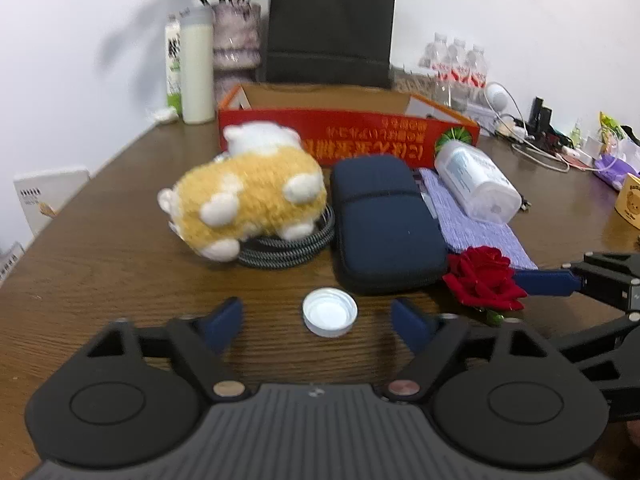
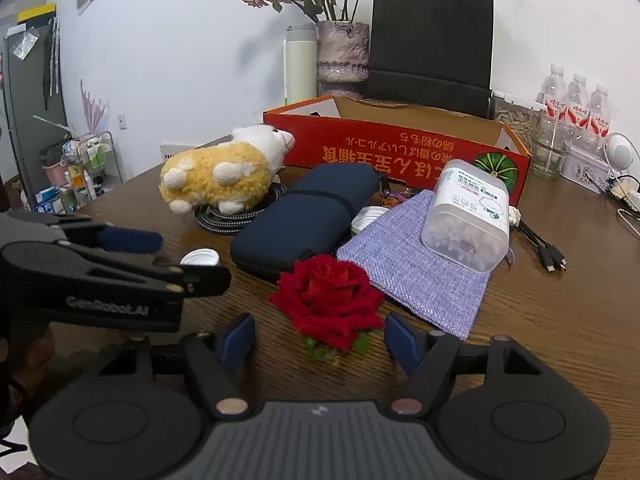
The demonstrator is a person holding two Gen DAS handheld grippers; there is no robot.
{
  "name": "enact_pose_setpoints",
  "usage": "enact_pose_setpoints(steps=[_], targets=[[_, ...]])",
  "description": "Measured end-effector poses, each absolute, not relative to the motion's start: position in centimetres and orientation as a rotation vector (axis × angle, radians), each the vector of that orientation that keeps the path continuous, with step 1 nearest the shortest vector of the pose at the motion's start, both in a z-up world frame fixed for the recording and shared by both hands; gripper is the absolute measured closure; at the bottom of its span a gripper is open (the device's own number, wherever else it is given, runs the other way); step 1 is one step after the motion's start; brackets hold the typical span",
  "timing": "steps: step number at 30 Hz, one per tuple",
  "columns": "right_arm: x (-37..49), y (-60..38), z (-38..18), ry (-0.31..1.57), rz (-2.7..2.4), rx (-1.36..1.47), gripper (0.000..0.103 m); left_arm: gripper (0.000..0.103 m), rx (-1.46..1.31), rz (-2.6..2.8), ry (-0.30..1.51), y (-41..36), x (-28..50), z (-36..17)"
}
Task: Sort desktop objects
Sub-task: 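Move the right tool to the red rose while the left tool approaches the white bottle cap, then close the right tool on the rose while the left tool grasps the white cap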
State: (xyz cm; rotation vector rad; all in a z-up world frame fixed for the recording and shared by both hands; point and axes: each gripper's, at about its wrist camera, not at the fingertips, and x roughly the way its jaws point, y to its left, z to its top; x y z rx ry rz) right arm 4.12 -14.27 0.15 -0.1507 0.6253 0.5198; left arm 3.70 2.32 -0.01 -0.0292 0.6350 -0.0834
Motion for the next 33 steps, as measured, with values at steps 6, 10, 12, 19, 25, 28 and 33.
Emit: enact_pose_setpoints(steps=[6, 10, 12, 19, 25, 28, 33], targets=[[5.0, -13.6, 0.4, 0.626, 0.515, -0.163, 0.053, 0.067, -0.009, -0.093, 0.625, 2.2, 3.7, 0.1], [5.0, -13.7, 0.4, 0.624, 0.525, -0.151, 0.069, 0.074, -0.020, -0.111, 0.620, 2.3, 3.5, 0.1], [5.0, -14.1, 0.5, 0.614, 0.529, -0.136, 0.071, 0.074, -0.027, -0.118, 0.616, 2.2, 3.3, 0.2], [4.0, -15.2, 2.3, 0.527, 0.545, -0.111, 0.078, 0.074, -0.040, -0.132, 0.553, 2.3, 2.4, 1.9], [4.5, -16.0, 4.5, 0.439, 0.539, -0.102, 0.081, 0.074, -0.039, -0.146, 0.455, 2.5, 2.8, 5.4], [5.7, -16.2, 5.8, 0.392, 0.527, -0.108, 0.081, 0.074, -0.042, -0.161, 0.407, 2.6, 4.0, 7.5], [9.2, -16.5, 9.0, 0.302, 0.499, -0.110, 0.081, 0.074, -0.053, -0.171, 0.316, 2.4, 7.5, 11.3]])
